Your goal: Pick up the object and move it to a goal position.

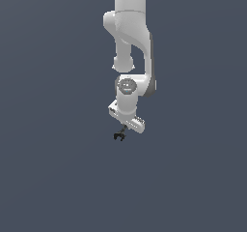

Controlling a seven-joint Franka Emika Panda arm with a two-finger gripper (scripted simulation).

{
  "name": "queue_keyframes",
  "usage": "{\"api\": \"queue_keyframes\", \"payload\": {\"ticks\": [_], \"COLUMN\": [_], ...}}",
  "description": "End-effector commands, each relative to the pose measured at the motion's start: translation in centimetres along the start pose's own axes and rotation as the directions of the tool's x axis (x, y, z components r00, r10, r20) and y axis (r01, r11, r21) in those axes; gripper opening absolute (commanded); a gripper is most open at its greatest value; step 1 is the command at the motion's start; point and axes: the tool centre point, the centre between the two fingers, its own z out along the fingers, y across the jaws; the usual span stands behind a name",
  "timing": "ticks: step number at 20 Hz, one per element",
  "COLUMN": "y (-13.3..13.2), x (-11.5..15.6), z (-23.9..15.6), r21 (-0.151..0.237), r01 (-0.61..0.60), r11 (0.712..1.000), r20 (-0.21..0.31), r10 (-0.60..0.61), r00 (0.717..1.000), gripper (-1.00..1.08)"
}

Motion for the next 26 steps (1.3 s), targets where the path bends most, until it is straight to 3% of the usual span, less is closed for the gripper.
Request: {"api": "queue_keyframes", "payload": {"ticks": [1, 15, 26], "y": [1.0, 6.8, 8.7], "x": [1.8, 14.4, 19.1], "z": [-0.3, -2.2, -2.9], "r21": [0.0, 0.0, 0.0], "r01": [-0.001, 0.002, 0.003], "r11": [1.0, 1.0, 1.0], "r20": [-0.001, 0.0, 0.0], "r10": [0.001, -0.002, -0.003], "r00": [1.0, 1.0, 1.0], "gripper": [-1.0, -1.0, -1.0]}}
